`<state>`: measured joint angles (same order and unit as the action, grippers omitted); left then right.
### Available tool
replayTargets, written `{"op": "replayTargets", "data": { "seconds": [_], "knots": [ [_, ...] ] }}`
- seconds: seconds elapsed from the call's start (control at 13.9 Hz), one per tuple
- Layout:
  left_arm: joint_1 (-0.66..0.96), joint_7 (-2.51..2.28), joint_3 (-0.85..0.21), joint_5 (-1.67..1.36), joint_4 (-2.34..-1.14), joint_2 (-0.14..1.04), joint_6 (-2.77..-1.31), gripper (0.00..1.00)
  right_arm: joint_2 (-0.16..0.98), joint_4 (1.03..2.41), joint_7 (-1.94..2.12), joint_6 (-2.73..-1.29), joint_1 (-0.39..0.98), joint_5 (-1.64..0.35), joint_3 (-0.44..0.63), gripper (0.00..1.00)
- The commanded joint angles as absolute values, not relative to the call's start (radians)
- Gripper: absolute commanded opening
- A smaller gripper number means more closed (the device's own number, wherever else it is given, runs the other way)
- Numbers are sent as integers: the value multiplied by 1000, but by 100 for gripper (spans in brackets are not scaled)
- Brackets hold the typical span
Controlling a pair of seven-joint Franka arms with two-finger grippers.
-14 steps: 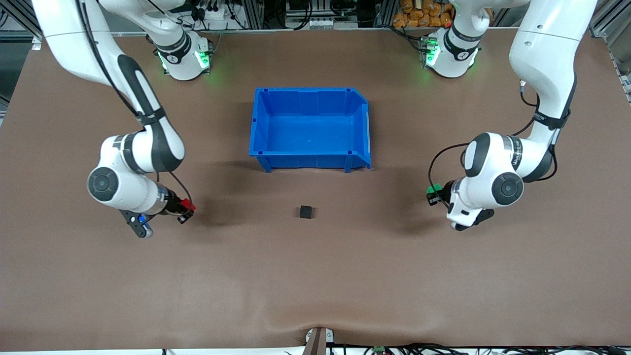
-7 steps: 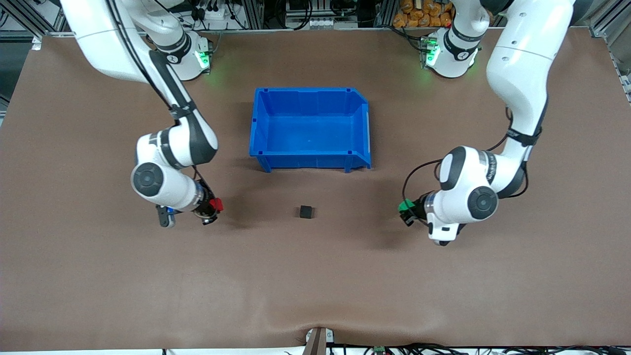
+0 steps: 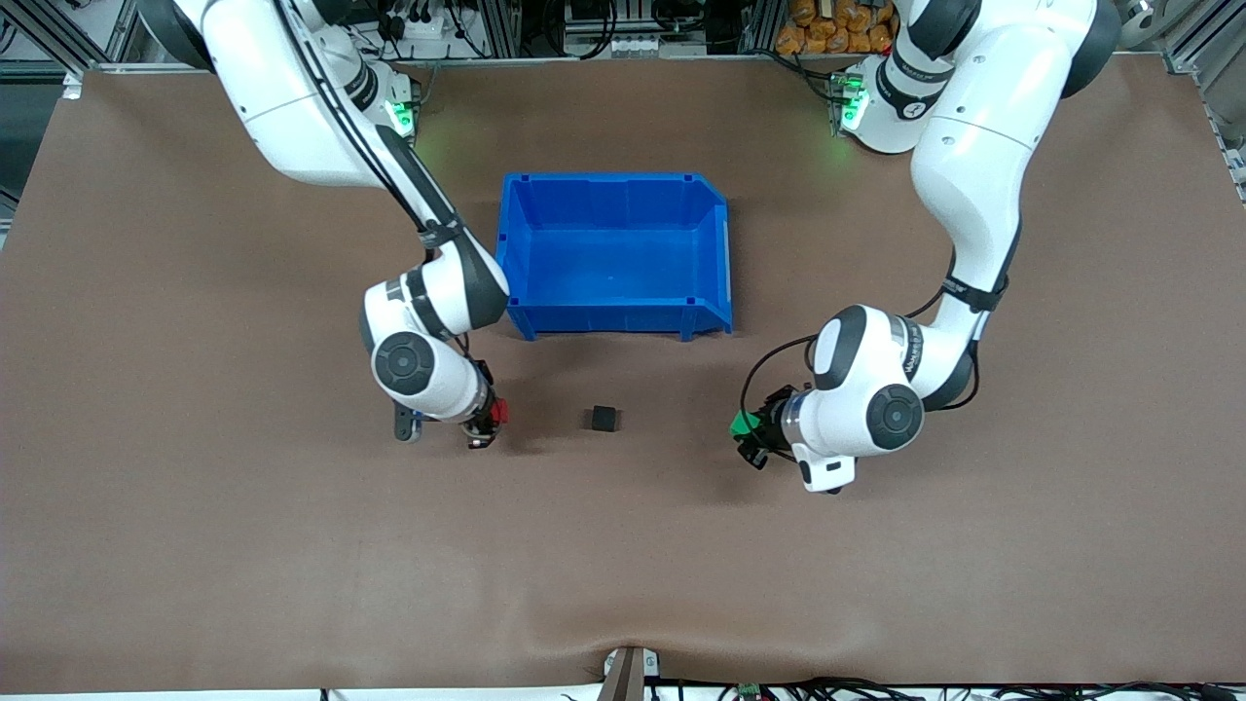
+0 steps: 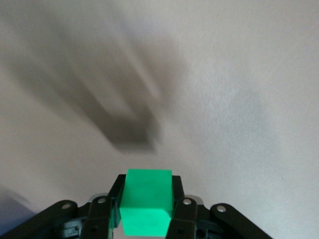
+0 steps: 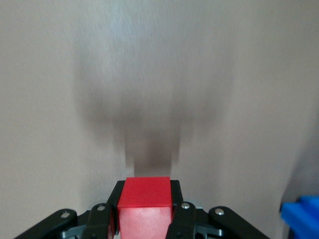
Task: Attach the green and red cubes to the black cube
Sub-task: 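Carry the red cube and green cube toward the black cube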
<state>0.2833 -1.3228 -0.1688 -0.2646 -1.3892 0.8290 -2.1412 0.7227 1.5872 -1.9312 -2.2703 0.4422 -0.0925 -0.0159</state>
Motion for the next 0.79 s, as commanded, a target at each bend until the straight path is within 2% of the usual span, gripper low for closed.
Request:
{"op": "replayTargets", "data": {
  "seconds": [0.0, 0.43, 0.72],
  "knots": [
    [304, -1426, -166, -323, -1335, 867, -2166, 0, 764, 1526, -2006, -2273, 457, -81, -8, 0],
    [396, -1638, -164, -370, -1332, 911, -2353, 0, 854, 1399, -2166, -2273, 494, -84, -9, 0],
    [442, -1726, -163, -370, -1332, 920, -2408, 0, 903, 1313, -2247, -2273, 531, -83, -8, 0]
  ]
}}
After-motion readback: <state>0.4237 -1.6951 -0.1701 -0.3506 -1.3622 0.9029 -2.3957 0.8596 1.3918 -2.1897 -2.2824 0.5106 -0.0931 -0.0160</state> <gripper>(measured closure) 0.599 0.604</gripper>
